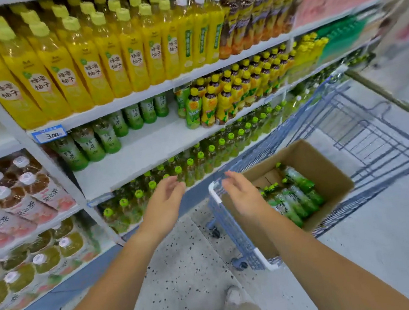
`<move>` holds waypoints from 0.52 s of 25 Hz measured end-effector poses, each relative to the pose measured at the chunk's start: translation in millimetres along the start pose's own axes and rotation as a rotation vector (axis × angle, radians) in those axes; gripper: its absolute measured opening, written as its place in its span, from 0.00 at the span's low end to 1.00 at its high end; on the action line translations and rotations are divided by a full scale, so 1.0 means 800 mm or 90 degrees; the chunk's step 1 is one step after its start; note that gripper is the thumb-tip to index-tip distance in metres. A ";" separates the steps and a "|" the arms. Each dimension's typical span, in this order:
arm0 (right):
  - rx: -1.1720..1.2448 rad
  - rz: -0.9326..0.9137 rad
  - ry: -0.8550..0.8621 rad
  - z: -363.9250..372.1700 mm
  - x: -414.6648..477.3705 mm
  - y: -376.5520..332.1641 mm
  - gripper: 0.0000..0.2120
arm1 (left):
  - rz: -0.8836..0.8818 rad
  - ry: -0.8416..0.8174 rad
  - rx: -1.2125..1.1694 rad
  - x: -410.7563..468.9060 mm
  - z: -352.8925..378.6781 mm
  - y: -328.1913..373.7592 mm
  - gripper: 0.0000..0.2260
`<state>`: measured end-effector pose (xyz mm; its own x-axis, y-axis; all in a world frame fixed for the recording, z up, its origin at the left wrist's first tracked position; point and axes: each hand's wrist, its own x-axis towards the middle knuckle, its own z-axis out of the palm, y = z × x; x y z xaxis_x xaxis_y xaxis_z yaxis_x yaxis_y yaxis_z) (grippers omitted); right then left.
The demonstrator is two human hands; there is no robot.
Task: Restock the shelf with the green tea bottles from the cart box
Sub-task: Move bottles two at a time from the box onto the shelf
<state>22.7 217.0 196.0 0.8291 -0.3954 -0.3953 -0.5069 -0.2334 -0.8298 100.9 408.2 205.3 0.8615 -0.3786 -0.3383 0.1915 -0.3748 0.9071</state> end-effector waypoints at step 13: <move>-0.027 0.123 0.049 -0.200 0.019 0.151 0.25 | -0.075 -0.139 0.003 0.042 0.238 0.030 0.21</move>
<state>-64.0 40.6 153.1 0.6962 -0.5031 -0.5121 -0.6649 -0.1828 -0.7243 44.8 225.5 168.4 0.7113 -0.5053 -0.4886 0.2821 -0.4315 0.8569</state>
